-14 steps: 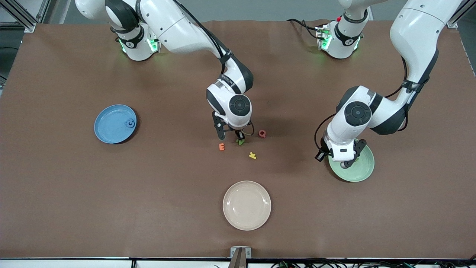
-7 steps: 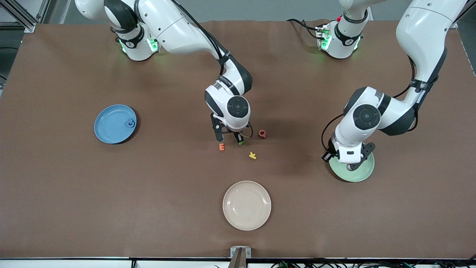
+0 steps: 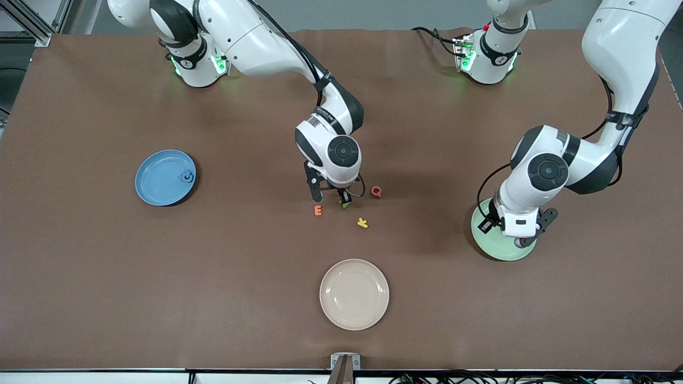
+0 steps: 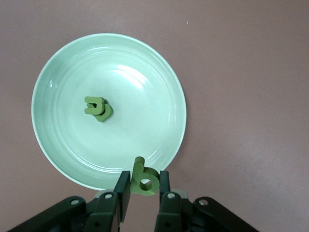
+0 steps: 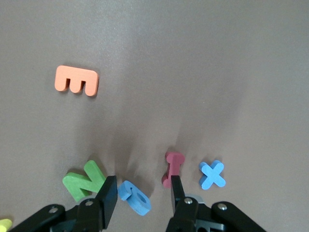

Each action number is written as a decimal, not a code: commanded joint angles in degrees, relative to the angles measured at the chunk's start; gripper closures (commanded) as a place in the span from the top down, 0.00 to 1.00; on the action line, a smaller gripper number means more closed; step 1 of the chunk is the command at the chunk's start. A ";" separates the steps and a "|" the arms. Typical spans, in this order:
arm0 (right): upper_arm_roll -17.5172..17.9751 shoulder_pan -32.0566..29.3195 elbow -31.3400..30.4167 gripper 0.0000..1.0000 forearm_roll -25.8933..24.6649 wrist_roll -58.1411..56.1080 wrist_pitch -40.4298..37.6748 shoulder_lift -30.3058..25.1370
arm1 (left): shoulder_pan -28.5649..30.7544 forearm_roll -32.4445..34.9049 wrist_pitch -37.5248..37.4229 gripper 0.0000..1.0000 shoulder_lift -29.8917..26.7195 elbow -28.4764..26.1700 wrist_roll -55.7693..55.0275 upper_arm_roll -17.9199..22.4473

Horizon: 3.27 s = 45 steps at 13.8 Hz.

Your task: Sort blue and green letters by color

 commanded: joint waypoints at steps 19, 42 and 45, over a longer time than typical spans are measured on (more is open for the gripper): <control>0.10 2.94 0.95 0.59 -4.03 -28.83 5.85 1.20 | 10.14 -0.27 -0.54 0.00 6.49 0.62 17.30 -0.20; 0.18 -3.45 -1.25 0.00 -5.01 -47.10 -9.85 -6.52 | 9.87 1.31 -0.36 0.11 10.54 3.61 18.00 0.15; 0.10 -9.60 -9.64 0.00 -5.09 -59.21 -14.20 -15.81 | 9.61 1.31 -0.36 0.26 10.54 3.61 18.00 0.68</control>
